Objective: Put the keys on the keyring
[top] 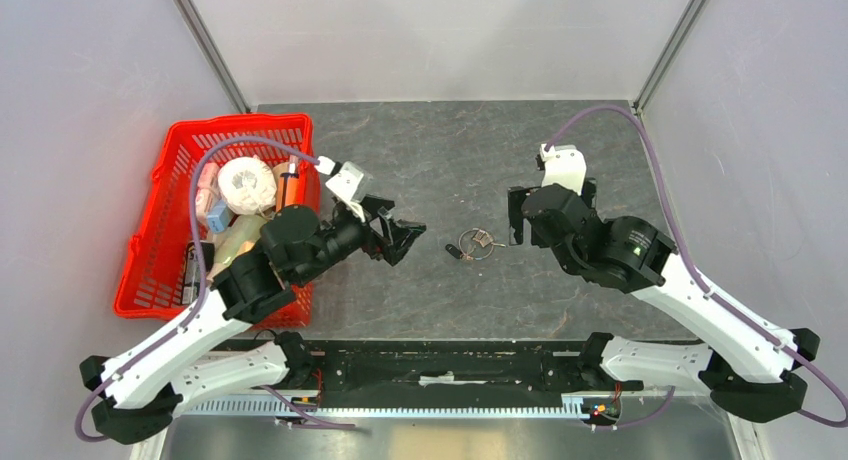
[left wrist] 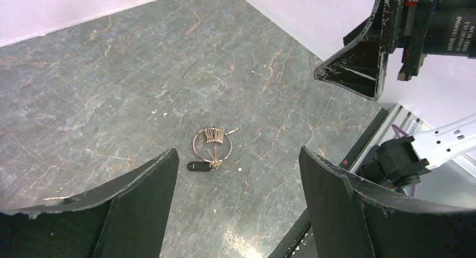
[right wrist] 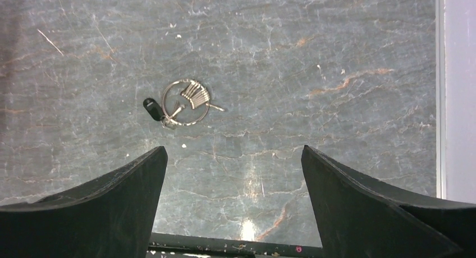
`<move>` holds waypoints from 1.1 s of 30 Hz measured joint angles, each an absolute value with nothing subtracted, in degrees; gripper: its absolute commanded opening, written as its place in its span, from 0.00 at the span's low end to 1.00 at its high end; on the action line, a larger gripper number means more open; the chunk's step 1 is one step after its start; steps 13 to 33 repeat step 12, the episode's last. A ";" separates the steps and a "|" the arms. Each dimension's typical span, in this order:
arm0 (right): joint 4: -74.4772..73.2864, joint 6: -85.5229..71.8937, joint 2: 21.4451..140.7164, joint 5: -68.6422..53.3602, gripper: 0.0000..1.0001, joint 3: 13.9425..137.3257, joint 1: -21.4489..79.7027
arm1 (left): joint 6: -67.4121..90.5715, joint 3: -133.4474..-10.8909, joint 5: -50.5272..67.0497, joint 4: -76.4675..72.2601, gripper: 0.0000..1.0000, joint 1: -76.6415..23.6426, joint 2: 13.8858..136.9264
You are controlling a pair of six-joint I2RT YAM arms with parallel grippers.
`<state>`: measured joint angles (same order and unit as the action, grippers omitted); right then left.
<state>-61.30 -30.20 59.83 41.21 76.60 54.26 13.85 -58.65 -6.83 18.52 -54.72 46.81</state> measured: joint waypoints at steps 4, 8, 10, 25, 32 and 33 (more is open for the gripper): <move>-61.10 -29.19 59.99 42.24 0.97 78.78 54.26 | 13.85 -58.65 -6.83 19.57 0.85 -54.72 43.97; -60.86 -28.58 59.94 42.87 0.97 80.40 54.26 | 13.82 -58.65 -6.83 20.95 0.85 -54.72 42.41; -60.82 -28.01 59.94 42.92 0.97 80.79 54.26 | 13.82 -58.65 -6.83 21.34 0.85 -54.72 41.91; -60.71 -26.89 59.96 42.28 0.97 80.86 54.26 | 13.82 -58.65 -6.85 21.87 0.85 -54.72 41.39; -60.71 -26.89 59.96 42.28 0.97 80.86 54.26 | 13.82 -58.65 -6.85 21.87 0.85 -54.72 41.39; -60.71 -26.89 59.96 42.28 0.97 80.86 54.26 | 13.82 -58.65 -6.85 21.87 0.85 -54.72 41.39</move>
